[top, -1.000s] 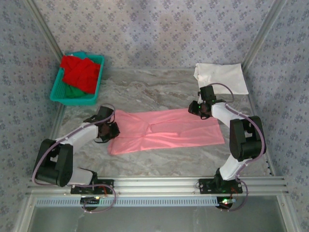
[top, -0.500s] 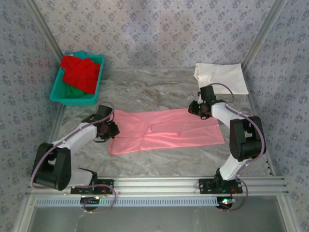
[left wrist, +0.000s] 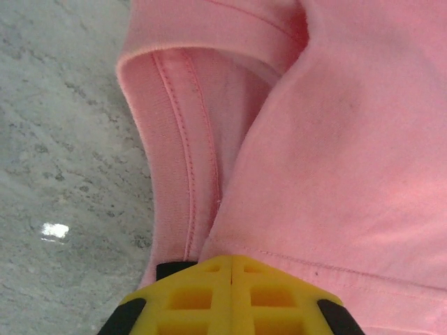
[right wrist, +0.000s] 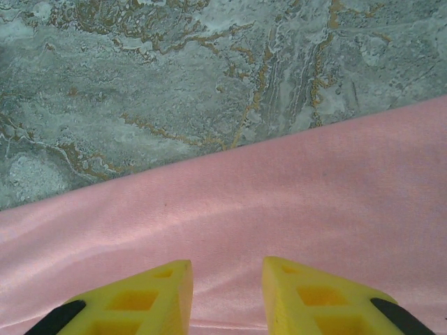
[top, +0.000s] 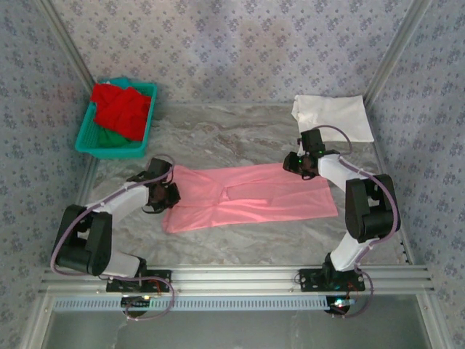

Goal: Fold and stack the t-shirts

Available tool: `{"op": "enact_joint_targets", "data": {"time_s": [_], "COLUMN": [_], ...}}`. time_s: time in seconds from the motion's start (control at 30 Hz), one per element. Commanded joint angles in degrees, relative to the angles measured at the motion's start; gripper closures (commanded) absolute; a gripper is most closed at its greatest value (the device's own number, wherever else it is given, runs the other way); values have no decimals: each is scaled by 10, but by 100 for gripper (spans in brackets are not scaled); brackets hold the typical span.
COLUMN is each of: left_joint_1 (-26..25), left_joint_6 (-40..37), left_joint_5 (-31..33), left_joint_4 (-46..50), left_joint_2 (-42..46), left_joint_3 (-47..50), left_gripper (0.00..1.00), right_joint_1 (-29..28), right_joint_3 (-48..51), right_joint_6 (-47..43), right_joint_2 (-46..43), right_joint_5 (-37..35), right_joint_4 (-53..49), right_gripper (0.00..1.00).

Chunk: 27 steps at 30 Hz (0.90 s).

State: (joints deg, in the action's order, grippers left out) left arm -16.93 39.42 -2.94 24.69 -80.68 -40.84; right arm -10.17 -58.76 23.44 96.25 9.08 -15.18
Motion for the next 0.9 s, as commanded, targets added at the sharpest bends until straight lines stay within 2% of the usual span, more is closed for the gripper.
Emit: {"op": "enact_joint_targets", "data": {"time_s": [0.0,0.4,0.87], "left_joint_1": [2,-1,-43], "left_joint_6": [-4,6,77], "left_joint_5": [6,-2,-48], "left_joint_4": [5,50,99], "left_joint_2": [11,64,125], "left_joint_3": [1,-14,6], "left_gripper": [100,100,100], "right_joint_1": [-2,-2,-6], "right_joint_3": [5,2,-2], "right_joint_6": [-7,-8,-5], "right_joint_2": [6,4,4], "right_joint_5": [8,5,6], "right_joint_4": [-2,-6,-6], "right_gripper": [66,66,66]}}
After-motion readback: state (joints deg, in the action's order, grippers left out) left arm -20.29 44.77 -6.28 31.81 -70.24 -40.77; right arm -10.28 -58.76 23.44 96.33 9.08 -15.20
